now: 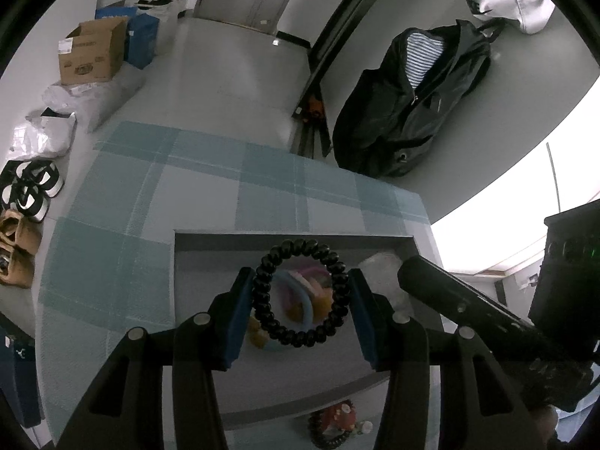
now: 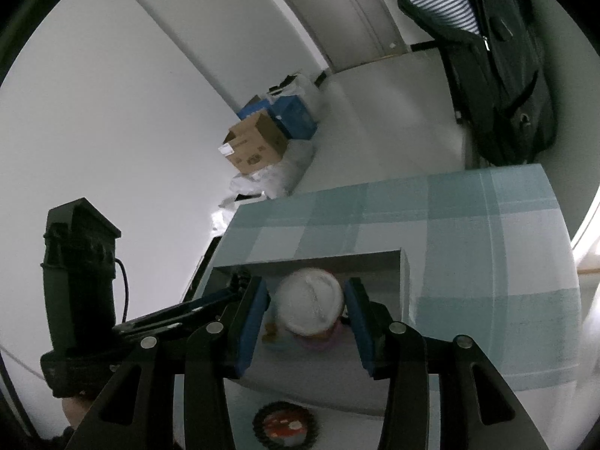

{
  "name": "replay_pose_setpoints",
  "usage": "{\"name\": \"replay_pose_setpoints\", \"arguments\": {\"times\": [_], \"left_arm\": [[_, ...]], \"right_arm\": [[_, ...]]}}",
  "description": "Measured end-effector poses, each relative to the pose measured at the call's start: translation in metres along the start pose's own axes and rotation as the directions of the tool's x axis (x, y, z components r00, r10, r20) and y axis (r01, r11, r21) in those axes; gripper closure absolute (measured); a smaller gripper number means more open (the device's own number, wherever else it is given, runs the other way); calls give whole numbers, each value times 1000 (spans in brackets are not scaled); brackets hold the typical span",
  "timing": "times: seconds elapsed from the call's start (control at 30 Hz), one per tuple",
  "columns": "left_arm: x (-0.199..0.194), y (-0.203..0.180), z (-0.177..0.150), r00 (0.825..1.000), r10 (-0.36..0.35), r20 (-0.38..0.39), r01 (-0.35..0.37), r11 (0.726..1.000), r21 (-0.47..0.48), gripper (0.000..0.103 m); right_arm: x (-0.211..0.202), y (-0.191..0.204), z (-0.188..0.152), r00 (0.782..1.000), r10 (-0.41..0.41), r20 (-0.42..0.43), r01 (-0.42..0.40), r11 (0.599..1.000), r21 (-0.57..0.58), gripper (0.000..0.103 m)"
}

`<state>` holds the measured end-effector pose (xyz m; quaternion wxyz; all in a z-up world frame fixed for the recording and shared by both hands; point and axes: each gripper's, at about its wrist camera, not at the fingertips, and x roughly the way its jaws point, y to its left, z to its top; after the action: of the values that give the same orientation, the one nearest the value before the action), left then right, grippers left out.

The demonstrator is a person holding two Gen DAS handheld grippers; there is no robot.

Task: Organize jewelry
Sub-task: 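Open both grippers to drop the badge and bracelet into the box, then withdraw both grippers from the box toward the remaining items on the table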

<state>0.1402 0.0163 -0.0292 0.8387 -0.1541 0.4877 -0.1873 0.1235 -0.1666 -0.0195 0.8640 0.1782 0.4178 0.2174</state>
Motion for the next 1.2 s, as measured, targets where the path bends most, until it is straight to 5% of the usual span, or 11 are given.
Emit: {"name": "replay_pose_setpoints", "arguments": {"times": [0.17, 0.5, 1.2], "left_arm": [[-2, -4, -3, 1000, -2, -7, 2, 1000, 16, 38], [-24, -6, -6, 999, 8, 48, -9, 1000, 30, 37], [-53, -6, -38, 991, 59, 122, -66, 996, 60, 37]], "right_arm": [[-3, 3, -1, 1000, -5, 5, 5, 1000, -20, 57], [-36, -1, -2, 996, -32, 79, 33, 999, -12, 47], [-64, 4, -38, 996, -39, 82, 47, 995, -93, 33]]}}
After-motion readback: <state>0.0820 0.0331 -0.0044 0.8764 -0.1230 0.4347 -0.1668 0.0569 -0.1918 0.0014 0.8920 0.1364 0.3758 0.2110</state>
